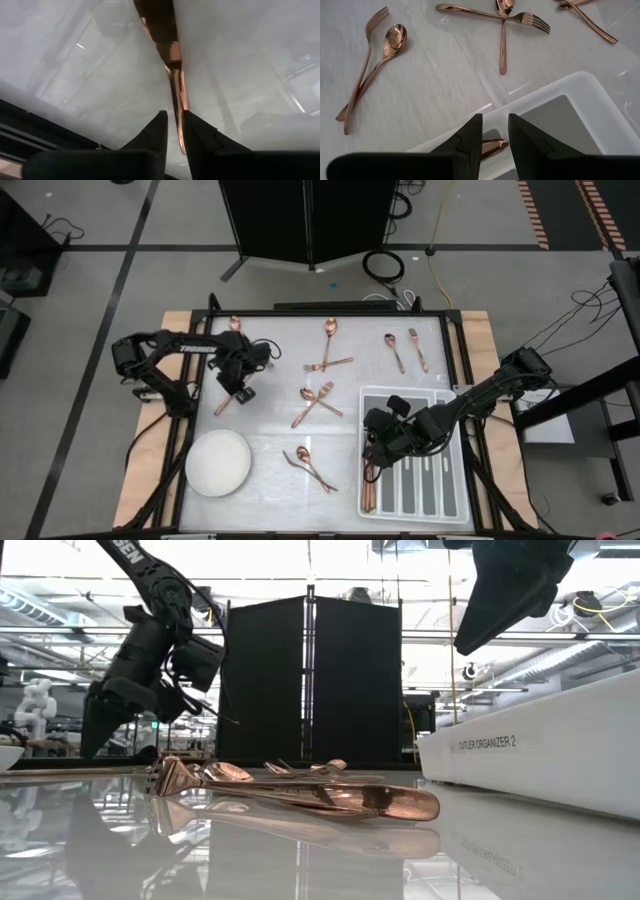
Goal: Sort silverware
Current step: Put the brown knife in the white silverware organizer
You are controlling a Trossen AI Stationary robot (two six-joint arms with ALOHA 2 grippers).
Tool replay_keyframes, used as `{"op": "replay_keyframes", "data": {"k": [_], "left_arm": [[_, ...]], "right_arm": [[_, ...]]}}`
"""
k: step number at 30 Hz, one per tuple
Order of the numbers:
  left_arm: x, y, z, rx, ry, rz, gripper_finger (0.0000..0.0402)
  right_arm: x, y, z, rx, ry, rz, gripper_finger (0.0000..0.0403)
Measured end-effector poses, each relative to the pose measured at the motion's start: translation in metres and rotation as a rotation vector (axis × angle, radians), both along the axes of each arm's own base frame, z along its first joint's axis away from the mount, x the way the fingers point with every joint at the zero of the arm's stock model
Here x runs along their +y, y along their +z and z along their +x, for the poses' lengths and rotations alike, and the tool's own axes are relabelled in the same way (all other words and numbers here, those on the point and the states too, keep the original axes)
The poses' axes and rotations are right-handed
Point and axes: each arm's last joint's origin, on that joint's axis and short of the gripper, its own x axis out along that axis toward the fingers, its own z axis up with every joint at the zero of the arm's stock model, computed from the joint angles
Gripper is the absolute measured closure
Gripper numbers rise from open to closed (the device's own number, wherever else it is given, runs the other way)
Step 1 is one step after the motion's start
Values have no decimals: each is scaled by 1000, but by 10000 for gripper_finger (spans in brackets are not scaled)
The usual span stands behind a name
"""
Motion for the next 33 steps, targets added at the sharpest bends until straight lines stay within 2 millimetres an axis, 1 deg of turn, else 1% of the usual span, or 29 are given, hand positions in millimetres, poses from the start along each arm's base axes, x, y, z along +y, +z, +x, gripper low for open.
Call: {"op": "replay_keyframes", "data": {"k": [3,7,13,16,25,33], "left_arm": [[5,-1,0,-20,17,8,318],[8,-2,4,-71,26,35,291],[9,-2,5,-82,39,41,266],[9,-3,5,-83,39,41,262],[3,-17,-7,-46,41,20,262],[2,-21,-7,-77,59,13,262]], "right_arm": [[0,0,0,3,6,-5,316],[0,0,0,7,13,-10,316],[0,0,0,18,38,-28,316],[0,0,-1,24,40,-32,316],[-1,-1,-1,34,50,-42,316],[-1,-1,-1,30,40,-38,316]]}}
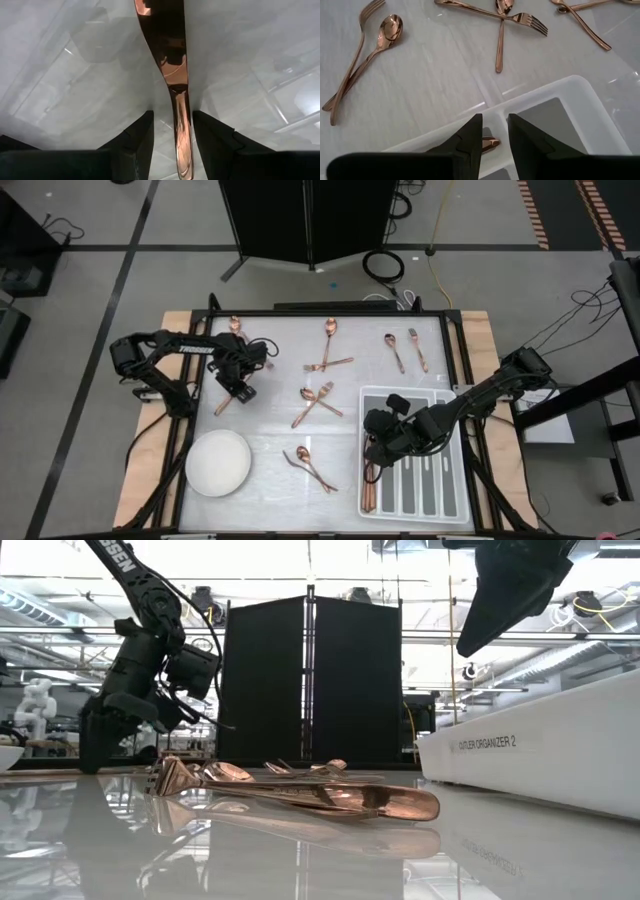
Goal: Sort silverware
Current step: Put the brown knife in the white silverware organizer
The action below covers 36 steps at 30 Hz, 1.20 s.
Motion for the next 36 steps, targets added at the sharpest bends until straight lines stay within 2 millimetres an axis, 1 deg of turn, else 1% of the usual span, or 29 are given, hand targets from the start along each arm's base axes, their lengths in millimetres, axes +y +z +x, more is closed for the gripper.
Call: {"op": "replay_keyframes", "data": {"k": [16,26,36], "left_arm": [[-1,-1,1,-35,-21,-46,266],[-1,-1,1,-39,-13,-52,325],[-1,1,2,-23,-37,-40,353]], "right_arm": [[1,0,0,-8,-21,18,316],[1,0,0,-10,-24,20,316],[1,0,0,-10,-24,20,316]]}}
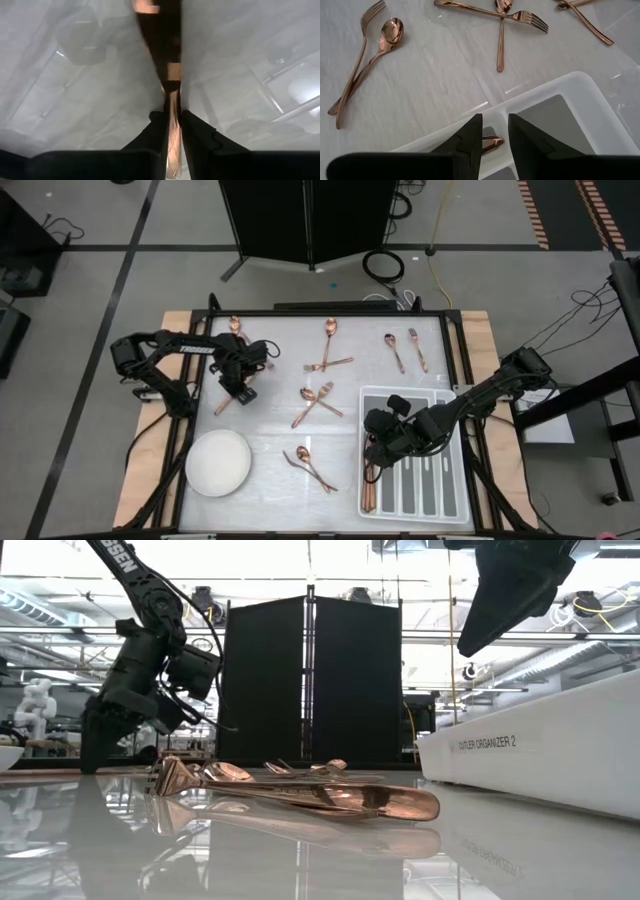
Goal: Sort silverware
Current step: Put the brown knife in the white silverware organizer
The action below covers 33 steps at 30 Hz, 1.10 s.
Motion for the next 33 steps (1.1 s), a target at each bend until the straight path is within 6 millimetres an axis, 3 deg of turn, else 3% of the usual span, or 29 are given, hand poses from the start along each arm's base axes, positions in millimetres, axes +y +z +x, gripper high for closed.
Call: {"op": "replay_keyframes", "data": {"k": [33], "left_arm": [[-2,6,-1,-30,-100,-95,368]], "right_arm": [[-1,0,0,6,11,-5,316]]}}
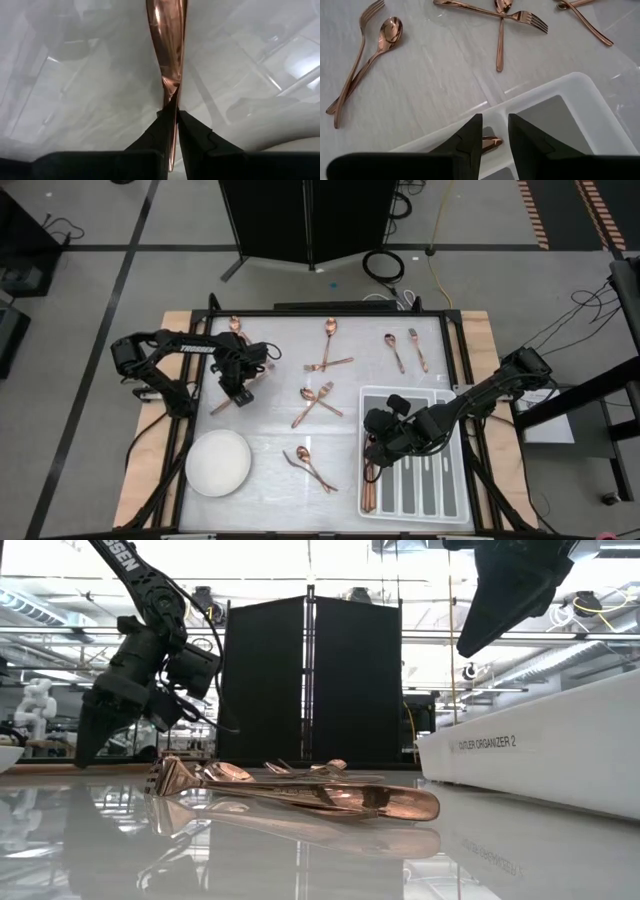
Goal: Sort silverware
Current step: Put the brown knife in the white silverware organizer
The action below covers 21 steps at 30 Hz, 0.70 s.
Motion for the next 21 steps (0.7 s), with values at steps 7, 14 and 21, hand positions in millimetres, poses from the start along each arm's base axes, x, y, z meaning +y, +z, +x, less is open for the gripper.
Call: {"op": "replay_keyframes", "data": {"k": [7,14,21], "left_arm": [[1,-1,4,-60,-27,-10,368],[2,-1,6,-110,-76,-8,368],[3,-2,9,-152,-100,6,368]], "right_arm": [[1,1,2,-19,19,2,316],[0,4,12,-55,119,2,316],[-11,6,39,-126,348,-146,316]]}}
